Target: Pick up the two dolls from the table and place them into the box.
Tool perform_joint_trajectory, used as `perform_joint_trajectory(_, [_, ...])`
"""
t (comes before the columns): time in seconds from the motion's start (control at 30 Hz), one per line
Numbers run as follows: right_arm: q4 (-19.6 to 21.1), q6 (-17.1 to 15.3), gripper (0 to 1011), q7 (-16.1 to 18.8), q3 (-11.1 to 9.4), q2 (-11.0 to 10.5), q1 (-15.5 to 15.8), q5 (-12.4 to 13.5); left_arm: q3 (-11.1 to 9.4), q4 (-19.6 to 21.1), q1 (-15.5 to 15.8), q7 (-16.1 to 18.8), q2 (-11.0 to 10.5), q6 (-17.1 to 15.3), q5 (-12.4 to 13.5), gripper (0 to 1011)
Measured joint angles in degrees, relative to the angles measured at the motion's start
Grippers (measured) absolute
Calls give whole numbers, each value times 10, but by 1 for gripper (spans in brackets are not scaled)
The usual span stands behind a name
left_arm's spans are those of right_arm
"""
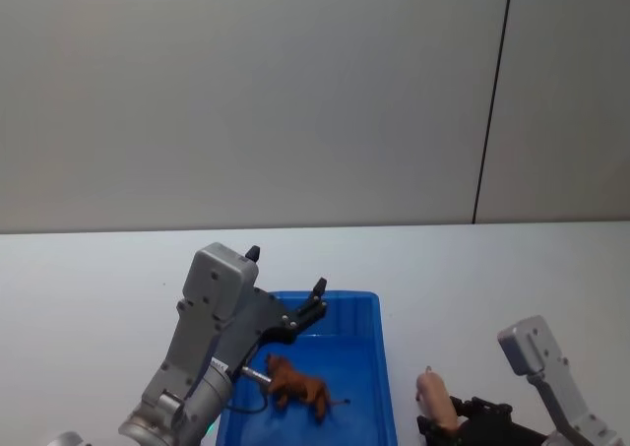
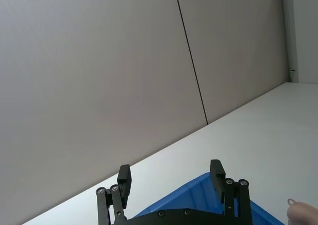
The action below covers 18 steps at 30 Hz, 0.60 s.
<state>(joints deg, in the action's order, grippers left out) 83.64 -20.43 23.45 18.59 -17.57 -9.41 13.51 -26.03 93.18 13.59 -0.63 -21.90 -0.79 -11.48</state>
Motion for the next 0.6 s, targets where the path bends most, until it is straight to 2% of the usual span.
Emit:
perform_joint_trajectory(0.23, [-6, 10, 374, -12, 1, 2, -3, -6, 0, 0, 0, 0, 0, 0, 0, 1001])
perform_joint_trajectory(0.6, [0, 36, 366, -41, -5, 2, -6, -5, 0, 0, 0, 0, 0, 0, 0, 1001])
